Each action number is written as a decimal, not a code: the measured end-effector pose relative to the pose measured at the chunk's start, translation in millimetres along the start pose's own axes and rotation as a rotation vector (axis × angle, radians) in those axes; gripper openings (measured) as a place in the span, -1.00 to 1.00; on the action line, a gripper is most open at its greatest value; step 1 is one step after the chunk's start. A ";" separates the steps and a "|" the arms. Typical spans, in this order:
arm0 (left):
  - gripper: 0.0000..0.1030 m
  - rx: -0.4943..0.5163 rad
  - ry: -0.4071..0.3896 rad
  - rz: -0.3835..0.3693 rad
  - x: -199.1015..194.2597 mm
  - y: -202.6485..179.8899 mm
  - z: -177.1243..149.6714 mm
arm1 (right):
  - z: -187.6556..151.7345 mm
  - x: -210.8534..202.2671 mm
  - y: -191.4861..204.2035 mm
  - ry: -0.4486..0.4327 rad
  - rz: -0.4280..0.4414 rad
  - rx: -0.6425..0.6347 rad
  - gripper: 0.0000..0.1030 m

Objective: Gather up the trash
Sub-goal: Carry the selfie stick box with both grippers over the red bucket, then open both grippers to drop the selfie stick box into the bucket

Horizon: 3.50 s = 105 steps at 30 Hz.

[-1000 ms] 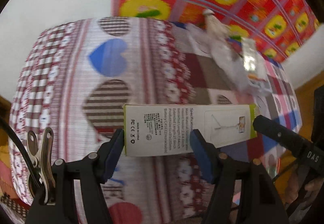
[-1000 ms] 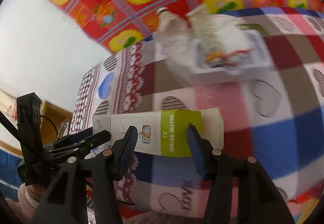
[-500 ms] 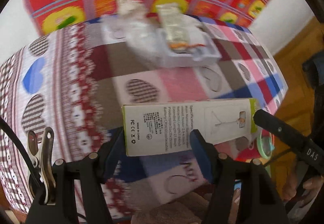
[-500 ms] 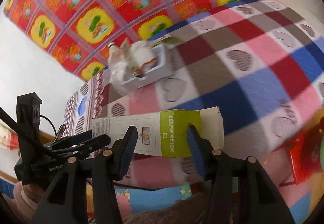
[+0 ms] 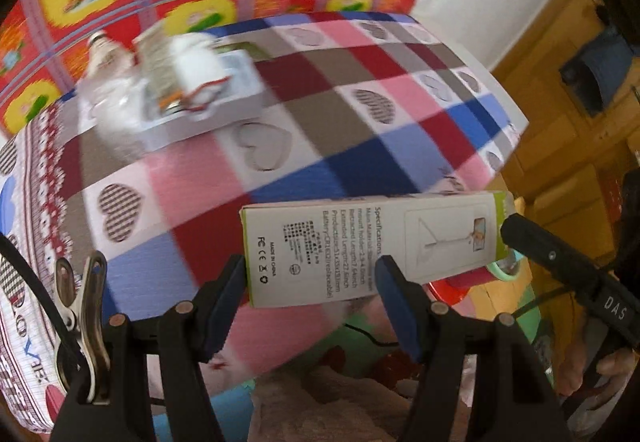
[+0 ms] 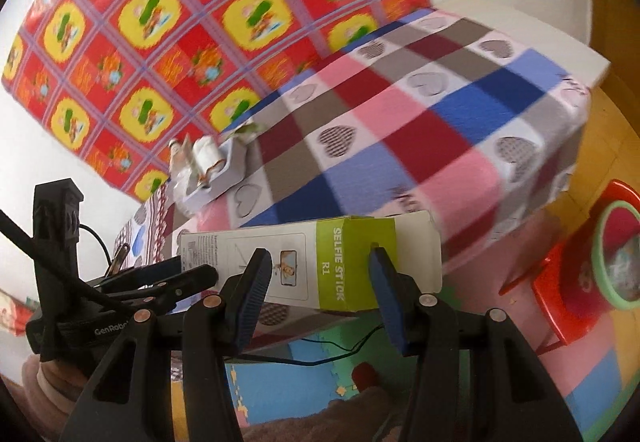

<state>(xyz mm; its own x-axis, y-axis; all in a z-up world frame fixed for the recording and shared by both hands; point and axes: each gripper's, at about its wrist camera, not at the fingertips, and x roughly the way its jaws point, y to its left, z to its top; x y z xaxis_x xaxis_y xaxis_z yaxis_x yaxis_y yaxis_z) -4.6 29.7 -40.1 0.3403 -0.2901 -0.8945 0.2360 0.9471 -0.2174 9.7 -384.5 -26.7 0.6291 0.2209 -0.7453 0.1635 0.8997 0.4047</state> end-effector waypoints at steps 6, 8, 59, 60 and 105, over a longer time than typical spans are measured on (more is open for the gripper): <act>0.35 0.079 -0.019 -0.018 3.4 -55.2 7.1 | -5.4 -31.2 -30.0 -0.052 -0.042 0.024 0.03; 0.35 0.104 -0.023 -0.024 5.7 -73.5 9.4 | -7.3 -40.4 -40.3 -0.067 -0.050 0.035 0.03; 0.31 0.828 0.069 -0.360 137.0 -448.7 36.9 | -90.0 -184.4 -285.4 -0.320 -0.464 0.572 0.03; 0.31 0.831 0.076 -0.364 142.5 -454.9 34.8 | -92.2 -184.5 -290.9 -0.316 -0.469 0.577 0.03; 0.27 0.965 0.340 -0.359 410.5 -602.6 -28.8 | -134.6 -90.1 -462.5 -0.115 -0.471 0.631 0.02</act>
<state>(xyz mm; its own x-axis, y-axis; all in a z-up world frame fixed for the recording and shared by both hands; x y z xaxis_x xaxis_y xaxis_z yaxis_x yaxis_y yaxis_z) -33.3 -656.1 -287.5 -0.1262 -0.3351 -0.9337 0.9387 0.2641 -0.2216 -224.9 -769.9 -218.0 0.4556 -0.2013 -0.8671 0.8100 0.4978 0.3100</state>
